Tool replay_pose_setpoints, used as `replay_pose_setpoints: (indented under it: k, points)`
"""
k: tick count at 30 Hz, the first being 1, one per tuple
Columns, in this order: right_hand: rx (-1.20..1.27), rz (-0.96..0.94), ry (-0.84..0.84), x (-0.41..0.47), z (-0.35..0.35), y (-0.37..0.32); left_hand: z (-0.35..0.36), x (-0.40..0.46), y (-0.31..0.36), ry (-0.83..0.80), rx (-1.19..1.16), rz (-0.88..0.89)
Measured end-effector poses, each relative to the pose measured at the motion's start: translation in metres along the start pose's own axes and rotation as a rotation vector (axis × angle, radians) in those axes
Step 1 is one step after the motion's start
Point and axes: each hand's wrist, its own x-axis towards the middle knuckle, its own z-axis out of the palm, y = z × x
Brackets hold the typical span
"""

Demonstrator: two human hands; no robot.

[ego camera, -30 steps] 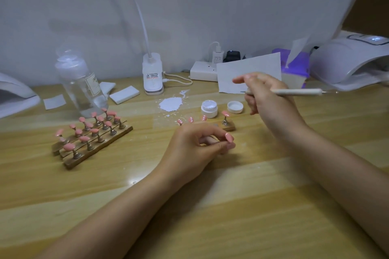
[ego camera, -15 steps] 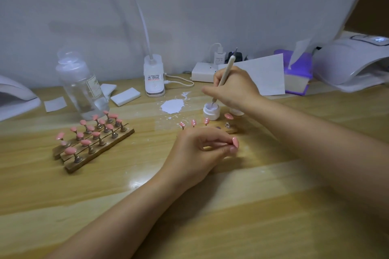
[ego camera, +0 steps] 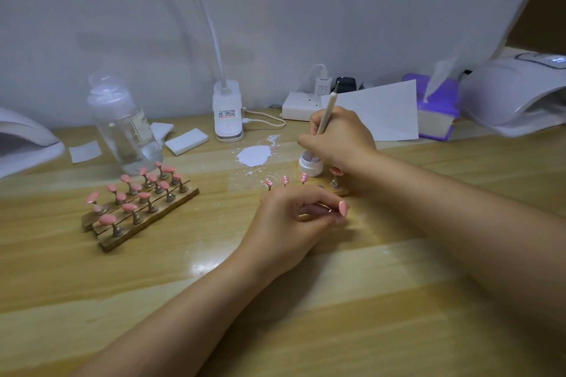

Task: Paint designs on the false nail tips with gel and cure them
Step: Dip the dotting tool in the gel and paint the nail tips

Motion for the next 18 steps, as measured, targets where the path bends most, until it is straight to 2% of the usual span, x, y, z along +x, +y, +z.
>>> replay_pose_setpoints:
  k: [11, 16, 18]
  points:
    - [0.036, 0.001, 0.037, -0.004, 0.000, -0.001, 0.000, 0.000, -0.001, -0.004, -0.002, 0.011]
    - [0.456, -0.012, 0.242, -0.017, -0.018, -0.005, -0.001, 0.000, -0.002, 0.022, 0.005, -0.014]
    - [0.662, -0.003, 0.248, -0.035, -0.023, -0.006, -0.001, 0.001, -0.003, 0.028, 0.013, -0.032]
